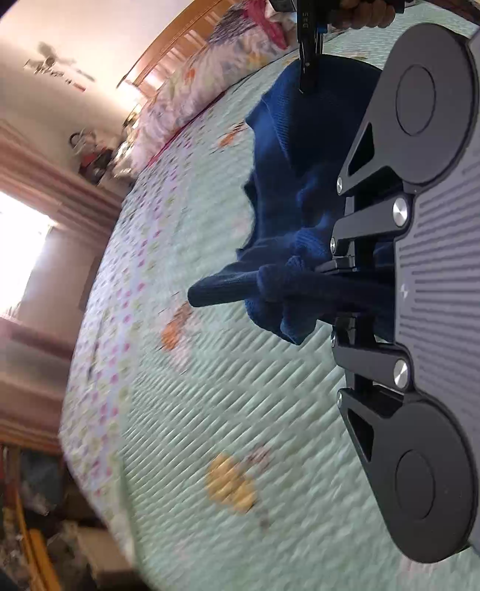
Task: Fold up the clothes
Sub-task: 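Lift the sweatshirt with both grippers and carry it along the bed, then lower the sweatshirt onto the bedspread and open both grippers, then pull both grippers back from the placed sweatshirt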
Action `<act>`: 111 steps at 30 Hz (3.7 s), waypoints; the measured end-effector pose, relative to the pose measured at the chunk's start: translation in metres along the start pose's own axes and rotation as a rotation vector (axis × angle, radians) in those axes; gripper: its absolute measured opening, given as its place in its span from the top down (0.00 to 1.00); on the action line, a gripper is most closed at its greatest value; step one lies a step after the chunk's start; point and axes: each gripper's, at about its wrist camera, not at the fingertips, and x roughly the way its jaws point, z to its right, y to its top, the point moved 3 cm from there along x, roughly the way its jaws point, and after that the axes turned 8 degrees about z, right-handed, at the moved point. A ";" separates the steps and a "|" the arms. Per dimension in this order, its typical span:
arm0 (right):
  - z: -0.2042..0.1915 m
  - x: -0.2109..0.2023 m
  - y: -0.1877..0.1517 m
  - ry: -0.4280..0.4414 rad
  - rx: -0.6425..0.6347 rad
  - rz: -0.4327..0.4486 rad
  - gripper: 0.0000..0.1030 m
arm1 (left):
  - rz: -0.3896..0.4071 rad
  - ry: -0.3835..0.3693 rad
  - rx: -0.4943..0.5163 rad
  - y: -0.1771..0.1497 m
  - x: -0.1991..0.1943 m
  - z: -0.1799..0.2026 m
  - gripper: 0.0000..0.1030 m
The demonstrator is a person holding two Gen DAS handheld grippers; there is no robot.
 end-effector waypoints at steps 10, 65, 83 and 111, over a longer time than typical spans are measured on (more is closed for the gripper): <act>-0.137 0.079 0.093 0.085 -0.069 -0.018 0.86 | 0.085 0.145 -0.017 0.123 -0.092 -0.068 0.82; -0.333 0.380 0.060 -0.454 -0.449 -0.205 0.34 | -0.226 0.909 0.149 0.186 0.011 -0.226 0.04; -0.380 0.340 0.063 -0.496 -0.445 -0.263 0.18 | -0.246 0.878 -0.025 0.211 -0.038 -0.188 0.02; -0.411 0.268 0.066 -0.456 -0.509 -0.017 0.18 | -0.146 0.806 -0.047 0.210 -0.082 -0.147 0.01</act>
